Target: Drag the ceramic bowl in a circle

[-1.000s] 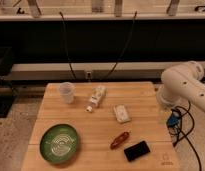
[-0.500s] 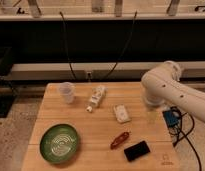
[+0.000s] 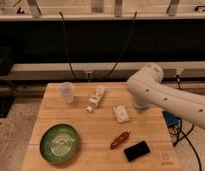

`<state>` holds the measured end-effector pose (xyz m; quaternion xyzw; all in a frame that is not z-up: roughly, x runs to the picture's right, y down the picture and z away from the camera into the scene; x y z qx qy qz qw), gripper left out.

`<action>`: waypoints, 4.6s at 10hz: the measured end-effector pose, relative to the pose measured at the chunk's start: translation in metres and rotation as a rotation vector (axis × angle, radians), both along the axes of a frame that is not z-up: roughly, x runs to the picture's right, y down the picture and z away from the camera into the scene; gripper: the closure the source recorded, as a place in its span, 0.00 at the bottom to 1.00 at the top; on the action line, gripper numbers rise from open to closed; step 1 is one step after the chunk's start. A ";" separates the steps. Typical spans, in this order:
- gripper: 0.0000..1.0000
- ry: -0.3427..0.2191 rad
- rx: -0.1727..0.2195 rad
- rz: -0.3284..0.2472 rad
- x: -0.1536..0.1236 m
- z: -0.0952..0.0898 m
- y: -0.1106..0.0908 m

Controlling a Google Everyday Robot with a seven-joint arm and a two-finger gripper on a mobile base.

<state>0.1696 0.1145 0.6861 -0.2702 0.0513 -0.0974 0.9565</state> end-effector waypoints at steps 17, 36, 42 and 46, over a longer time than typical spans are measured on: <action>0.20 -0.220 0.026 -0.436 -0.135 0.020 0.031; 0.20 -0.572 -0.067 -0.719 -0.228 0.050 0.106; 0.20 -0.674 -0.128 -0.793 -0.244 0.063 0.127; 0.20 -0.721 -0.160 -0.836 -0.250 0.069 0.136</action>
